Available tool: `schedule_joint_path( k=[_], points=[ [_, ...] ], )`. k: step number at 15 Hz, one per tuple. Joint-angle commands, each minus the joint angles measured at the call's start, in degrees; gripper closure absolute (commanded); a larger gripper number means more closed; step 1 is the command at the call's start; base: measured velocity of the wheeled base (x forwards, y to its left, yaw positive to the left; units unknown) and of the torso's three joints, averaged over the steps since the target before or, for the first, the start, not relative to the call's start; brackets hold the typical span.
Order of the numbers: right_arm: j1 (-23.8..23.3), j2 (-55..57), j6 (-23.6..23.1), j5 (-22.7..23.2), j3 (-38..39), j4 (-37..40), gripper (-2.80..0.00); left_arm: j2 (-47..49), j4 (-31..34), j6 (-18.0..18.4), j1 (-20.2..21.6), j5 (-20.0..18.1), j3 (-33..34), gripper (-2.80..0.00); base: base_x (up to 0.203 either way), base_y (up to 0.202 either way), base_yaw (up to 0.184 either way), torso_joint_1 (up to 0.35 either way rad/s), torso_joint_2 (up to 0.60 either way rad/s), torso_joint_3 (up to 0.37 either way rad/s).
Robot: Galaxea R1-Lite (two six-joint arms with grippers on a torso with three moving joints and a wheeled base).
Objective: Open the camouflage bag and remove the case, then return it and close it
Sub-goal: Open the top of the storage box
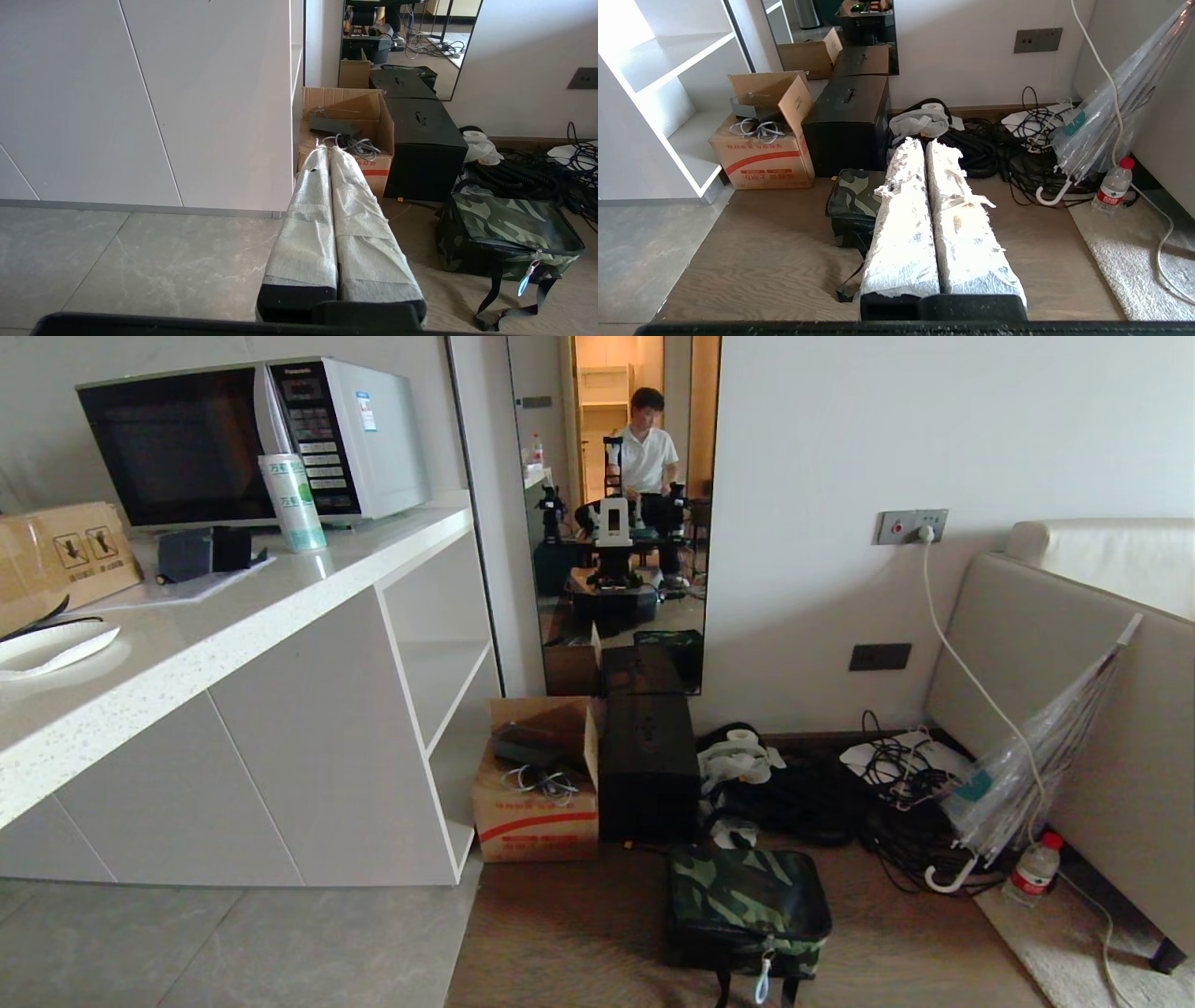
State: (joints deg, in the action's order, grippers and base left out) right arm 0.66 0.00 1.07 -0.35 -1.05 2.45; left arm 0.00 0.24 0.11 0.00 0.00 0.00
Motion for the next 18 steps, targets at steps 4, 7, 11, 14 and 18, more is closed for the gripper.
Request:
schedule_joint_path(
  k=[4, 7, 11, 14, 18],
  points=[
    [0.0, 0.1, 0.1, 0.0, 0.0, 0.0, 0.00, 0.1, -0.1, 0.0, 0.0, 0.0, 0.0, 0.00, 0.000, 0.000, 0.000, 0.000, 0.00, 0.000],
    [0.0, 0.1, 0.0, 0.0, 0.0, 0.0, 0.00, 0.1, -0.1, 0.0, 0.0, 0.0, 0.0, 0.00, 0.000, 0.000, 0.000, 0.000, 0.00, 0.000],
    [0.0, 0.1, 0.0, 0.0, 0.0, 0.0, 0.00, 0.1, 0.0, 0.0, 0.0, 0.0, 0.0, 0.00, 0.000, 0.000, 0.000, 0.000, 0.00, 0.000],
    [0.0, 0.1, 0.0, 0.0, 0.0, 0.0, 0.00, 0.1, 0.0, 0.0, 0.0, 0.0, 0.0, 0.00, 0.000, 0.000, 0.000, 0.000, 0.00, 0.000],
    [0.0, 0.1, 0.0, 0.0, 0.0, 0.0, 0.00, 0.1, 0.0, 0.0, 0.0, 0.0, 0.0, 0.00, 0.000, 0.000, 0.000, 0.000, 0.00, 0.000]
  ],
)
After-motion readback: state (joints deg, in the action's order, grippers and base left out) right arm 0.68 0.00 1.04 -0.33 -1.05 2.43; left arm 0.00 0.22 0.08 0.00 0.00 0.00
